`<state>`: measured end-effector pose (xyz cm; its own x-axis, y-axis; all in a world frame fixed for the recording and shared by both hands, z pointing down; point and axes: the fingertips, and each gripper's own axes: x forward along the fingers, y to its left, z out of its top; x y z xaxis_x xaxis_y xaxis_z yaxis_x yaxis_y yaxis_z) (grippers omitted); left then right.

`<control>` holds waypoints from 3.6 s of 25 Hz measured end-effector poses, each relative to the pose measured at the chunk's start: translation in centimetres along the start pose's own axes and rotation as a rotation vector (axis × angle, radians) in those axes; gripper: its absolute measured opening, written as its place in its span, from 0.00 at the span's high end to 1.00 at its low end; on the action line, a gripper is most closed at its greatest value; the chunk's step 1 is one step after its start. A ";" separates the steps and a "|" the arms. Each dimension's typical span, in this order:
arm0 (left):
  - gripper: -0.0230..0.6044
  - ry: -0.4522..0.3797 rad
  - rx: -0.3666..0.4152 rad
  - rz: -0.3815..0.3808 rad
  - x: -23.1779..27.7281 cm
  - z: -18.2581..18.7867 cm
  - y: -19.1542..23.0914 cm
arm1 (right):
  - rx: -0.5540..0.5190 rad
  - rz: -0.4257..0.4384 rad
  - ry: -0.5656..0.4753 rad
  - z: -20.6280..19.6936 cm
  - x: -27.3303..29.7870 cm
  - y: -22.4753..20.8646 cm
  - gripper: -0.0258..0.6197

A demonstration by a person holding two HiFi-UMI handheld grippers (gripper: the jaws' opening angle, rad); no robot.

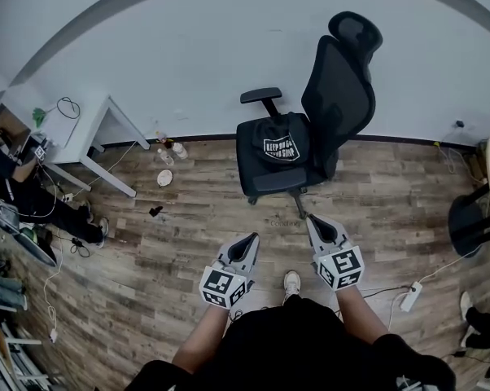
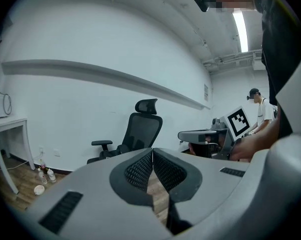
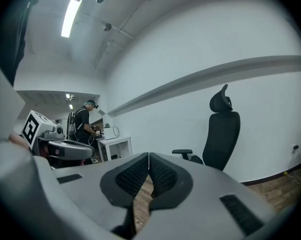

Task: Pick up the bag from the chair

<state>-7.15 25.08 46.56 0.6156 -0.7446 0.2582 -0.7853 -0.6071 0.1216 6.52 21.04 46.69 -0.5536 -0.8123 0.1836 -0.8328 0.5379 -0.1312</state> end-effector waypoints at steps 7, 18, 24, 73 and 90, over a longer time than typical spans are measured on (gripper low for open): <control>0.93 0.003 -0.002 0.001 3.5 1.3 0.0 | -0.019 -0.008 -0.009 1.0 1.4 -3.9 0.93; 0.93 0.013 -0.036 0.041 5.4 1.0 3.3 | -0.032 0.032 0.045 0.0 4.9 -4.8 0.93; 0.93 0.016 -0.064 0.044 7.4 0.6 7.0 | -0.036 0.027 0.063 0.1 8.5 -5.9 0.93; 0.93 0.091 -0.083 -0.040 29.1 6.5 24.4 | 0.069 -0.049 0.178 2.3 30.8 -22.0 0.93; 0.93 0.224 -0.105 0.009 37.9 3.5 25.3 | 0.115 0.105 0.273 -2.2 34.9 -26.9 0.93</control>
<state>-3.52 -19.46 56.09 0.5876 -0.6625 0.4645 -0.8005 -0.5599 0.2140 9.53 -21.29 58.81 -0.6309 -0.6549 0.4160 -0.7734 0.5736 -0.2699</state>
